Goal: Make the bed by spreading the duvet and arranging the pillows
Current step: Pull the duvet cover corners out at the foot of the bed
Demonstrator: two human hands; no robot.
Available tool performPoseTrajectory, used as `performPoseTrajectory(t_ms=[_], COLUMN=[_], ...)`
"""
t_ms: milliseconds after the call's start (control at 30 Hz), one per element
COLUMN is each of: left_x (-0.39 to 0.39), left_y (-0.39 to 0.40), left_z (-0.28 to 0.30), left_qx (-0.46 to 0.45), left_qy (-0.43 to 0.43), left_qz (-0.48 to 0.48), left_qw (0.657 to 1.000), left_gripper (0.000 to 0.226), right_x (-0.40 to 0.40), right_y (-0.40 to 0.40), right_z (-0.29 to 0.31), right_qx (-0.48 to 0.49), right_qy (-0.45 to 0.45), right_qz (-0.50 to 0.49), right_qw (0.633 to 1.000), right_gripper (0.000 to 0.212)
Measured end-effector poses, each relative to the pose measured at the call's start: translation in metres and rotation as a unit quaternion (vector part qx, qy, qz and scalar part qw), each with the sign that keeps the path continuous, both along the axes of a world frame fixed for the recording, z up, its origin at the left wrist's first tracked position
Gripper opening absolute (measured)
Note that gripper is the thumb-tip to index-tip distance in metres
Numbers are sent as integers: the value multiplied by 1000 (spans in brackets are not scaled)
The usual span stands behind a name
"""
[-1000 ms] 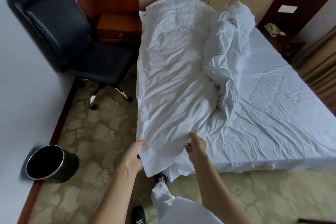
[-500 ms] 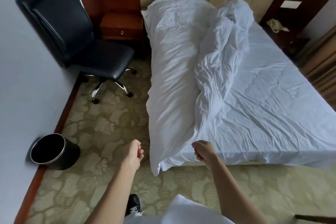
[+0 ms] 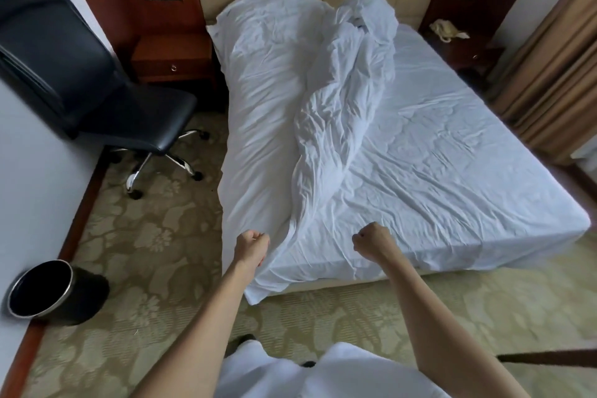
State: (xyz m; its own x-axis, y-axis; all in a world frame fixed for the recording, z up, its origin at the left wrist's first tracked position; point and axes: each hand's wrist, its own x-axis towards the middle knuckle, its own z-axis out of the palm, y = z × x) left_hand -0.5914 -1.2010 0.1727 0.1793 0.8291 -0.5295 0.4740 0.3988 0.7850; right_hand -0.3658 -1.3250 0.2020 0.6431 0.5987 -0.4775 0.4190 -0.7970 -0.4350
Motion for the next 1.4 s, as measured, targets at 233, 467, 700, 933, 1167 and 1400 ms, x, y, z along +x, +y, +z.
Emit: performPoseTrajectory(t_ms=[233, 467, 700, 933, 1167, 1400], left_x=[57, 114, 192, 257, 304, 357], left_y=[7, 43, 114, 195, 269, 298], left_z=[8, 4, -27, -56, -108, -171], left_qx=[19, -8, -61, -54, 41, -100], left_qy=[6, 1, -46, 18, 201, 183], left_qz=[-62, -73, -25, -38, -41, -151], left_qw=[998, 997, 997, 998, 978, 966], left_gripper=[3, 9, 19, 8, 24, 91], right_x=[42, 98, 161, 226, 267, 309], right_y=[1, 34, 95, 189, 271, 294], right_z=[19, 22, 0, -25, -50, -75], right_qx=[3, 23, 35, -29, -64, -111], right_qy=[-41, -55, -35, -53, -64, -85], right_qz=[12, 15, 1, 64, 97, 94], right_qw=[999, 998, 999, 996, 991, 986], right_gripper=[20, 23, 32, 24, 25, 25])
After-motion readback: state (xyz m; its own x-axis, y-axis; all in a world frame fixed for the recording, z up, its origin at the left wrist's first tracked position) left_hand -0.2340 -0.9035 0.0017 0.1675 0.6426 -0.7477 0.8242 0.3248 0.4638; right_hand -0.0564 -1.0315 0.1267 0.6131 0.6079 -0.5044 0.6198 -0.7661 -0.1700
